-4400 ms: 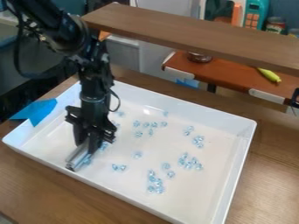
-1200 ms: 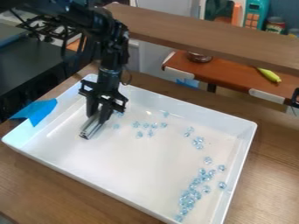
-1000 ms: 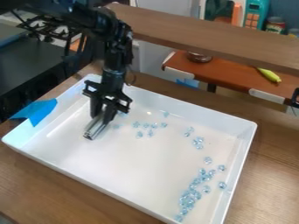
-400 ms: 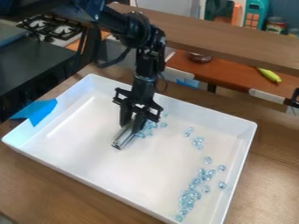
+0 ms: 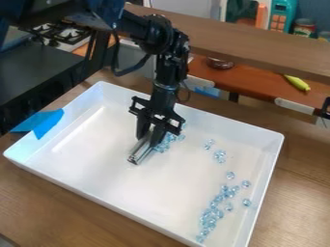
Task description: Sweep into pile
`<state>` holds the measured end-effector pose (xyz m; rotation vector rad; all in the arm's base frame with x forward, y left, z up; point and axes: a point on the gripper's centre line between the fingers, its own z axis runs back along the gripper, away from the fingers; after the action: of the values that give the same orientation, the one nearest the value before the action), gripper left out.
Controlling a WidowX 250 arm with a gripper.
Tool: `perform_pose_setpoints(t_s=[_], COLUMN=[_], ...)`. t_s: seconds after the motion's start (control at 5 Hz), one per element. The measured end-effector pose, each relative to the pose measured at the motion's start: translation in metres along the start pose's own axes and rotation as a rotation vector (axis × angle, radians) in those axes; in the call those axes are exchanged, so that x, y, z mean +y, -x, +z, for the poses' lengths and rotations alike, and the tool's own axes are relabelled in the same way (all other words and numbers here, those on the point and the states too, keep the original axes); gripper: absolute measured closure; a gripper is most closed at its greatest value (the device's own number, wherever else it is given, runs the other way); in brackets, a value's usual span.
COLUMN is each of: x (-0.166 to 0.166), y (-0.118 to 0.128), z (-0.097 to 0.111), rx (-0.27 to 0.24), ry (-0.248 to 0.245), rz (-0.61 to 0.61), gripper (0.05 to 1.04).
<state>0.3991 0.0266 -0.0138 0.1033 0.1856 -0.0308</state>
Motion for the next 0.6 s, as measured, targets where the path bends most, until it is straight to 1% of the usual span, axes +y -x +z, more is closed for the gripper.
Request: perform_pose_setpoints(t_s=[0.2, 0.4, 0.6], x=[-0.026, -0.056, -0.060], y=[-0.003, -0.001, 0.000], z=[0.004, 0.006, 0.006], rx=[-0.008, -0.002, 0.001], ry=[0.019, 0.043, 0.055], rz=[-0.043, -0.088, -0.088], gripper=[0.712, 0.712, 0.711])
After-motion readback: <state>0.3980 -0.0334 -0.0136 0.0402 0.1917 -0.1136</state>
